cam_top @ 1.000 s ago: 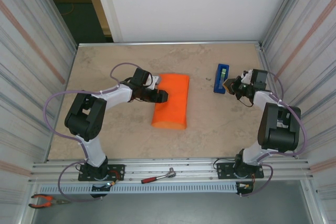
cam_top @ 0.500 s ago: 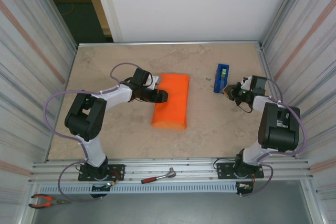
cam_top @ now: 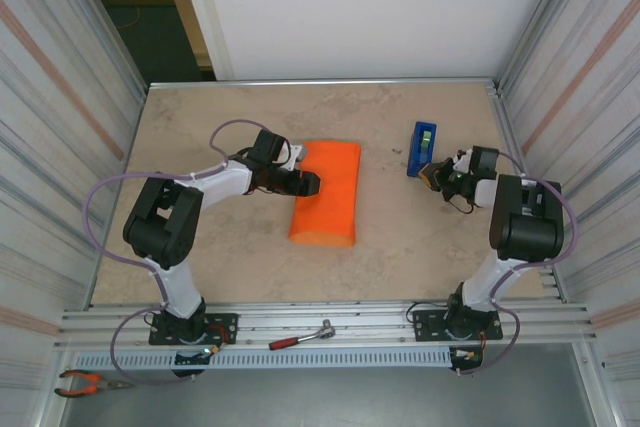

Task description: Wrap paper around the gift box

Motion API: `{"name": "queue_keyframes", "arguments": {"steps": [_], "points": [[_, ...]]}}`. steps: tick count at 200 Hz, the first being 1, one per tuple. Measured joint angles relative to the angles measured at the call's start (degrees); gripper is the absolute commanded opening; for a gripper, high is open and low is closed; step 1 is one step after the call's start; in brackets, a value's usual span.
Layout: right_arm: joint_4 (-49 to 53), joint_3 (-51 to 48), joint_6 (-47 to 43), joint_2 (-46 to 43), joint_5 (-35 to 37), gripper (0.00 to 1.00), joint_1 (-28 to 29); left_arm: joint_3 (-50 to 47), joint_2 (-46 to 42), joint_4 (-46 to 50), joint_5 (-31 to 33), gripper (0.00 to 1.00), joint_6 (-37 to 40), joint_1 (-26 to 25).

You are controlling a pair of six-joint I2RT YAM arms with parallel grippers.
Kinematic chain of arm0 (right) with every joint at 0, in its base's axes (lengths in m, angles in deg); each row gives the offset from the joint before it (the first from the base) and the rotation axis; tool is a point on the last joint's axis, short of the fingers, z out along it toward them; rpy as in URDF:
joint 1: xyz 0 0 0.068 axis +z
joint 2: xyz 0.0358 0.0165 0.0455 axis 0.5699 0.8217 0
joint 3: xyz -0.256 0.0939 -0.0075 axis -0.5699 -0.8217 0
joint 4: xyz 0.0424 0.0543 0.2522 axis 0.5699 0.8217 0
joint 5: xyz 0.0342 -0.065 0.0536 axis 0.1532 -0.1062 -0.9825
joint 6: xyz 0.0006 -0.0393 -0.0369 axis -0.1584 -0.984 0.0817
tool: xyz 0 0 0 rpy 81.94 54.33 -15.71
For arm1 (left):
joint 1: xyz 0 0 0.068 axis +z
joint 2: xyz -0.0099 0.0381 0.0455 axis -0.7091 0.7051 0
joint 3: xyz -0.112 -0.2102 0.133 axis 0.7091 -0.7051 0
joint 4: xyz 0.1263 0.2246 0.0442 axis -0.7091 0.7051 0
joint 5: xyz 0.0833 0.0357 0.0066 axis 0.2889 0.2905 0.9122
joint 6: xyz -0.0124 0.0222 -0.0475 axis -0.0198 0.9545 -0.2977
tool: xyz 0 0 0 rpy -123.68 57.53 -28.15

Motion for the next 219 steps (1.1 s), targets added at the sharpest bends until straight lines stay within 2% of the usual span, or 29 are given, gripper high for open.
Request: {"name": "queue_keyframes", "arguments": {"steps": [54, 81, 116, 145, 163, 175, 192, 219], "points": [[0.0, 0.2, 2.5, 2.5, 1.9, 0.0, 4.1, 0.0, 0.0, 0.0, 0.0, 0.69, 0.0, 0.0], [1.0, 0.2, 2.7, 1.7, 2.2, 0.0, 4.4, 0.0, 0.0, 0.0, 0.2, 0.69, 0.0, -0.1], [4.4, -0.3, 2.0, -3.9, 2.1, 0.0, 3.7, 0.0, 0.0, 0.0, 0.2, 0.69, 0.0, -0.1], [8.2, -1.4, 0.7, -12.1, 2.3, 0.0, -0.6, 0.0, 0.0, 0.0, 0.2, 0.69, 0.0, -0.1], [11.4, -0.8, -0.8, -16.3, 2.9, 0.33, -3.4, 0.0, 0.0, 0.0, 0.2, 0.69, 0.0, -0.1], [14.0, 1.0, -2.4, -17.0, 3.2, 0.46, -4.4, 0.0, 0.0, 0.0, 0.2, 0.69, 0.0, -0.1], [16.5, 4.4, -3.9, -16.1, 3.4, 0.54, -4.7, 0.0, 0.0, 0.0, 0.2, 0.69, 0.0, -0.1], [17.7, 9.9, -5.9, -11.6, 2.7, 0.55, -4.6, 0.0, 0.0, 0.0, 0.2, 0.69, 0.0, -0.1]]}}
